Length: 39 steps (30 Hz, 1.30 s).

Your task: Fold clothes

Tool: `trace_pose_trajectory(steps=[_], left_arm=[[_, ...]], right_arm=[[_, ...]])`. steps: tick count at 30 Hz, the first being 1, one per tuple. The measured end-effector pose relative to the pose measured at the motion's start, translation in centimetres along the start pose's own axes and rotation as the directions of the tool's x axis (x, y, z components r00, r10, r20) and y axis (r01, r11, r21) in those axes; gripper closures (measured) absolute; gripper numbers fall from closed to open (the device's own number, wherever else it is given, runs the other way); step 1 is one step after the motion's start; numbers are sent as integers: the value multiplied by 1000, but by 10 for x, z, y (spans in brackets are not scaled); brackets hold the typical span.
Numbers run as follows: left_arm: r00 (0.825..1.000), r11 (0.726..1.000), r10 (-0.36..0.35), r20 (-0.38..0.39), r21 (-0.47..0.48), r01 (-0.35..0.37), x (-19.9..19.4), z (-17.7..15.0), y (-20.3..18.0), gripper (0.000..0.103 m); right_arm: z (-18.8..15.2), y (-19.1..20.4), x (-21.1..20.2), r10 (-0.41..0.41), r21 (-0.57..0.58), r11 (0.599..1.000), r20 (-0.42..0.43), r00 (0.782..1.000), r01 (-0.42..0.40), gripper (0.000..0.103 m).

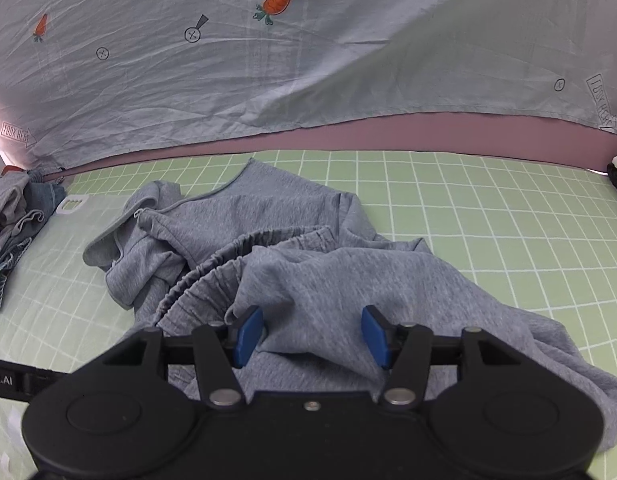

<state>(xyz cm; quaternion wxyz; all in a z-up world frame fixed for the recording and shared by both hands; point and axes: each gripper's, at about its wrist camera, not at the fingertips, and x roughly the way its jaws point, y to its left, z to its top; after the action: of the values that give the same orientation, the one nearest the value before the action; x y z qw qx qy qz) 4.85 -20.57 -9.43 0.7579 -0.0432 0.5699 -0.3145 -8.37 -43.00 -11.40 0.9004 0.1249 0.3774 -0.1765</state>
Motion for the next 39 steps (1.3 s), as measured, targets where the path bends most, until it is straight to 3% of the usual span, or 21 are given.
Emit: trace_pose_trajectory(steps=[2,4,6,7,9,12,16,18,23,25,33,38,39], left_arm=[[1000,1000,-9,1,-5,9,1,0,0,50],[1000,1000,-20,-1,-16,20,3,0,-1,50],[1000,1000,-22,3,-21,23,4,0,-2,51],[1000,999,-22,5,-24,22,5,0,-2,51],[1000,999,2,11,-44,-1,8,0,-2,55],[1000,996,10,1,-90,-9,13,3,2,75],[999,989,33,5,-142,-32,16,7,7,83],[999,990,38,19,-134,-35,12,9,6,83],[999,996,16,45,-91,-12,7,11,-6,68],[999,997,27,42,-68,-25,10,11,-13,60],[998,998,67,2,-5,-67,31,13,-27,47],[994,994,109,-15,-14,-109,41,17,-26,48],[993,993,116,-17,-20,-116,43,17,-25,54]], right_arm=[[-1,-1,3,12,-17,1000,-18,1000,-12,54],[-2,-5,4,29,-20,999,-30,999,-30,84],[-2,-10,2,37,-19,999,-28,999,-37,98],[-2,-14,0,36,-19,999,-17,999,-37,100],[-1,-21,-6,30,-15,999,11,1000,-29,100],[2,-34,-13,12,15,1000,37,999,-13,101],[4,-54,-20,-27,54,998,63,998,23,101],[5,-63,-23,-44,80,996,67,997,38,101],[3,-72,-23,-58,103,993,65,996,51,101],[1,-72,-22,-60,106,993,61,996,53,101],[-4,-73,-21,-61,109,992,45,997,56,101],[-6,-74,-19,-65,114,992,36,997,61,101],[-6,-74,-20,-66,112,992,38,997,61,101]])
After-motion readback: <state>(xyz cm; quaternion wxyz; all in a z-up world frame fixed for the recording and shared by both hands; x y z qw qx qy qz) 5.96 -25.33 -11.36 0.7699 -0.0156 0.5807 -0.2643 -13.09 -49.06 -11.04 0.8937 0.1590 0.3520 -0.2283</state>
